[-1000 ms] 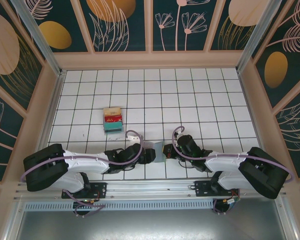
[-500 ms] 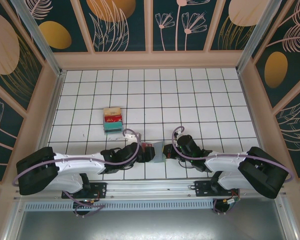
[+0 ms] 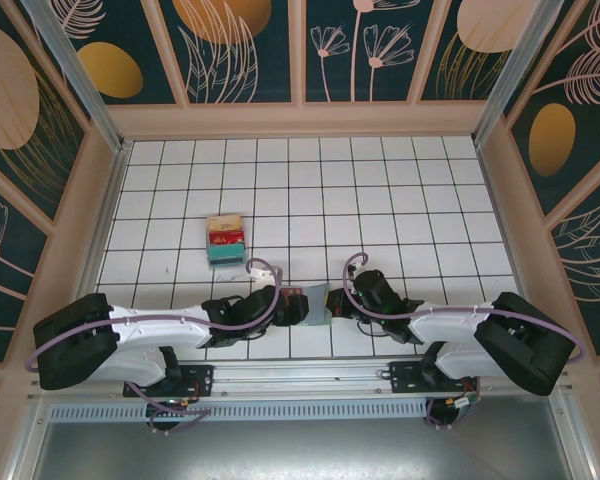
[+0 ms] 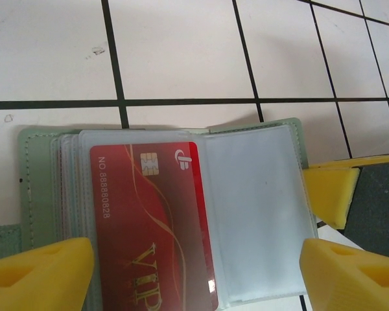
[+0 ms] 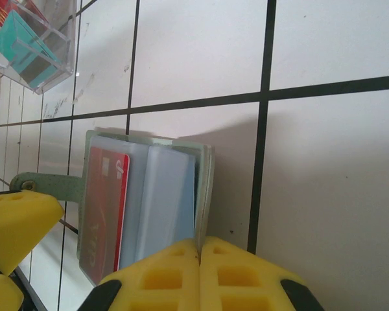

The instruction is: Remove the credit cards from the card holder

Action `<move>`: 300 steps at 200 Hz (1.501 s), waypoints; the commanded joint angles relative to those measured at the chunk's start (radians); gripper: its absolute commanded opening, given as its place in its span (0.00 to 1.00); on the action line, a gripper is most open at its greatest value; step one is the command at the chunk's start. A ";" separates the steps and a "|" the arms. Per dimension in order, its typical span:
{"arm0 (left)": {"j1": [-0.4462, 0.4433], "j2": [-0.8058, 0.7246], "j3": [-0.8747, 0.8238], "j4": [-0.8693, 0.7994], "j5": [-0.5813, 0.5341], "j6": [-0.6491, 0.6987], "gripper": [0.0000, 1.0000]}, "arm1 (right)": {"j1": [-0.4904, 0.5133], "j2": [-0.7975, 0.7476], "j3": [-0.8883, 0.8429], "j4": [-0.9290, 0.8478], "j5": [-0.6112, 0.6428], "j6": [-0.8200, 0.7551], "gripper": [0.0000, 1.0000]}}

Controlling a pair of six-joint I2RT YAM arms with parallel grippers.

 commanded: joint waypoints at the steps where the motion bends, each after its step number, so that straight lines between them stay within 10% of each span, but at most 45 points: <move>1: 0.002 -0.011 0.018 0.008 -0.021 0.009 0.81 | 0.008 -0.045 0.045 -0.073 0.039 -0.018 0.10; 45: 0.003 -0.082 0.001 -0.071 -0.105 -0.005 0.61 | 0.009 -0.176 0.083 -0.214 0.092 -0.068 0.44; 109: 0.003 -0.089 -0.040 -0.083 -0.141 -0.007 0.21 | 0.053 -0.206 0.110 -0.160 0.044 -0.041 0.24; 300: 0.005 0.055 -0.077 0.007 -0.101 -0.034 0.07 | 0.079 0.228 0.146 0.159 -0.127 0.097 0.19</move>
